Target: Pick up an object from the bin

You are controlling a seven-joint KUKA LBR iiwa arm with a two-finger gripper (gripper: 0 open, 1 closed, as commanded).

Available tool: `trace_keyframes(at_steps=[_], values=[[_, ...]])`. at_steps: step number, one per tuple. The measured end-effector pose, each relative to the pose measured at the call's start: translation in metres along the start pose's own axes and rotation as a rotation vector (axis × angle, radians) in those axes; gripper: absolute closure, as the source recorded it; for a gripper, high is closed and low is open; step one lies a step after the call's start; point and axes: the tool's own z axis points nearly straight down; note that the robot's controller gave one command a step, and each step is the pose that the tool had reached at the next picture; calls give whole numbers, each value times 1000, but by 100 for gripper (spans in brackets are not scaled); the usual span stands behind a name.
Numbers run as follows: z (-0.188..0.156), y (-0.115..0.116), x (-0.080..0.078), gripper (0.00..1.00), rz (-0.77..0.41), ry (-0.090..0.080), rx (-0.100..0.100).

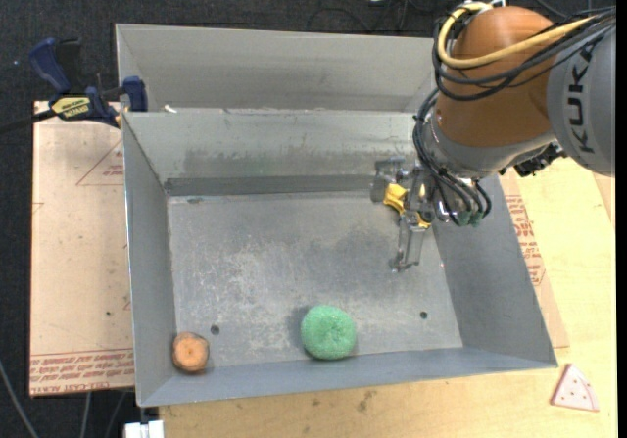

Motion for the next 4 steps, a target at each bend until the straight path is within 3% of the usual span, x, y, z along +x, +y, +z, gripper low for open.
trace_keyframes(at_steps=[1,2,3,4], values=[[-5,0,-1,0,0,-8,0],[35,23,8,0,-17,-17,1],[74,37,19,0,15,-6,-2],[109,46,13,0,-86,-16,0]])
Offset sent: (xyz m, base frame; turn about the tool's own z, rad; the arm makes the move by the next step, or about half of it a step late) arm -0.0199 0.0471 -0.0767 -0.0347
